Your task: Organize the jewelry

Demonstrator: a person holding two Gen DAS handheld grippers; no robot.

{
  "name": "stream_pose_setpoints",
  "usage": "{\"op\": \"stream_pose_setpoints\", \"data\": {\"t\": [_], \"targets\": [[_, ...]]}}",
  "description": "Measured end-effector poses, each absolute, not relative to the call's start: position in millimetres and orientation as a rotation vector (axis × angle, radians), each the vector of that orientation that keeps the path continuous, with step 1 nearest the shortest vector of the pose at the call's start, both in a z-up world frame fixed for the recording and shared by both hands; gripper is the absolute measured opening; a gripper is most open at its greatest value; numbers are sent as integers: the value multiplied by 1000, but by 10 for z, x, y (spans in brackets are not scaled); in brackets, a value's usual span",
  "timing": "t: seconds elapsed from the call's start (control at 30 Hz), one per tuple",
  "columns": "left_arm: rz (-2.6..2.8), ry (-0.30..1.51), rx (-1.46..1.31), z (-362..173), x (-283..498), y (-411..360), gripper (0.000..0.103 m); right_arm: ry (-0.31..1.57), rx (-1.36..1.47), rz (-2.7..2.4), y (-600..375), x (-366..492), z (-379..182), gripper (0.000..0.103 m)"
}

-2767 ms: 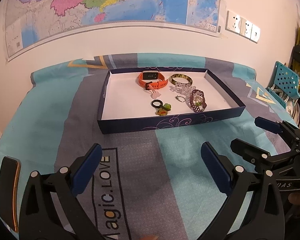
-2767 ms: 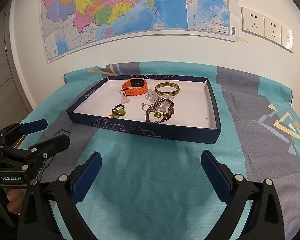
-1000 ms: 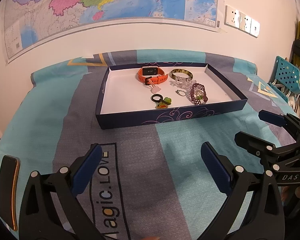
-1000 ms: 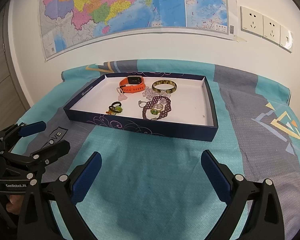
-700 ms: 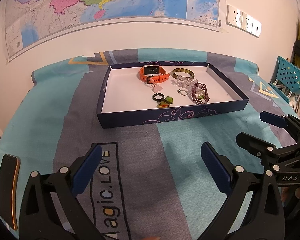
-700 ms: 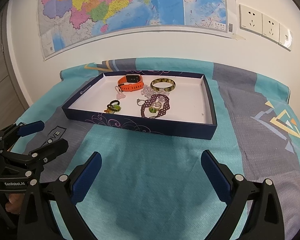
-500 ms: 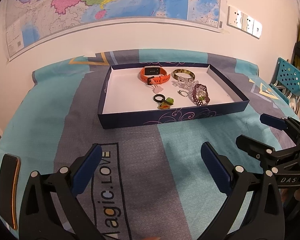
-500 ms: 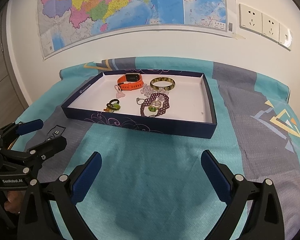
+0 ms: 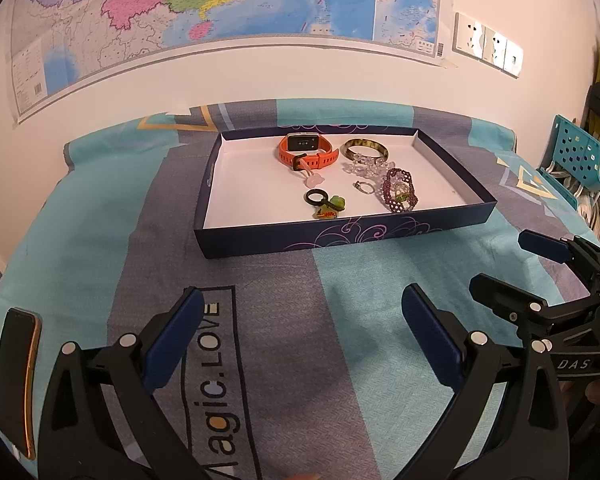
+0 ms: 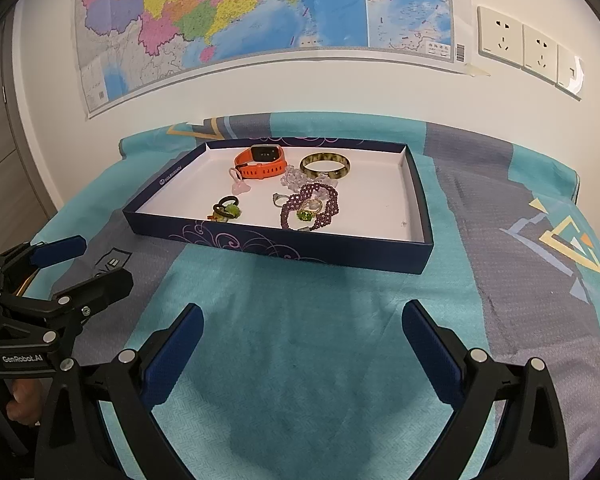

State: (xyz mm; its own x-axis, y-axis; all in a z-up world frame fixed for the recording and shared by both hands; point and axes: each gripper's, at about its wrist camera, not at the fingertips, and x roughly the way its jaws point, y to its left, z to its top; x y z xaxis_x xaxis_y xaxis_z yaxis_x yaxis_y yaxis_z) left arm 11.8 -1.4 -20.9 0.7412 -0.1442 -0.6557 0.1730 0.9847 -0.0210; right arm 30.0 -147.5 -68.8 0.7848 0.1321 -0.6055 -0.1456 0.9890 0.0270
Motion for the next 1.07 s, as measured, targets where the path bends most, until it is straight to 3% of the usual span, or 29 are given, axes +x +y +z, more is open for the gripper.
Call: {"op": "stream_pose_setpoints", "data": {"t": [0.87,1.07], "targets": [[-177,718,60,-240,119,-59,97,650,-27,157,-1491,308,-662,96],[-197,771,34,-319,180,1,97,736,-30,140,-1806,443,-720,96]]}}
